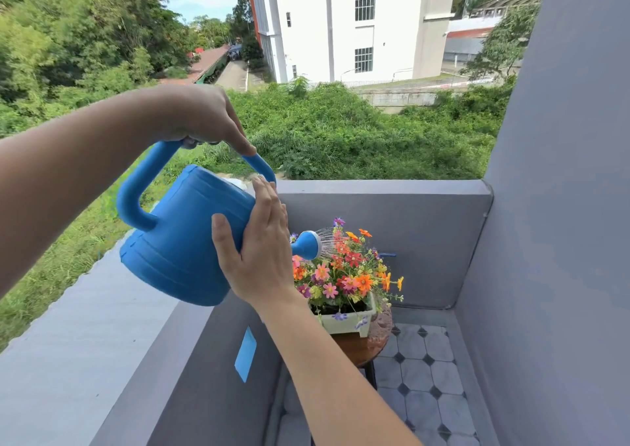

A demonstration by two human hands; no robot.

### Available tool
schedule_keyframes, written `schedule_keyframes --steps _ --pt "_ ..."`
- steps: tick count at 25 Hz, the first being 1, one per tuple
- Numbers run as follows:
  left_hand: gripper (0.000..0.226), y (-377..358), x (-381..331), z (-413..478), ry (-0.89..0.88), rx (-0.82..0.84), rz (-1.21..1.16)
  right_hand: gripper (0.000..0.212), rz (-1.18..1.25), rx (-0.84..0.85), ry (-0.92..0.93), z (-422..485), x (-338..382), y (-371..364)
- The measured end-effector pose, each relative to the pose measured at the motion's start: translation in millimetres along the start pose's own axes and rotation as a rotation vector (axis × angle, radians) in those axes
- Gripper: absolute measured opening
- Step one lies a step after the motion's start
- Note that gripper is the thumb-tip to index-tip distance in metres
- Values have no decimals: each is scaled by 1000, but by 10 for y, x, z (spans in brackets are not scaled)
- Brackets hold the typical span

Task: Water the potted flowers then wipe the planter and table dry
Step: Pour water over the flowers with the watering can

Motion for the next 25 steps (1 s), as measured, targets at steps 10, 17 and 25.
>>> schedule_keyframes --steps 10,17,25 --pt "24 17 24 -72 4 -19 67 72 -5 121 -43 -59 29 -23" --pt "20 -119 320 -203 130 25 -223 75 -27 82 29 -178 36 8" --pt "2 -599 1224 -855 228 -211 -639 72 -144 286 159 -577 -233 -376"
Point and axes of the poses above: each hand's wrist, its own z-axis towards the middle knuckle, its own y-axis out of the back of the hand, x = y × z, the point moved 1 cm from there along z, towards the middle knuckle, and after that the axes turned 12 degrees about -x, right-handed, at the moved point
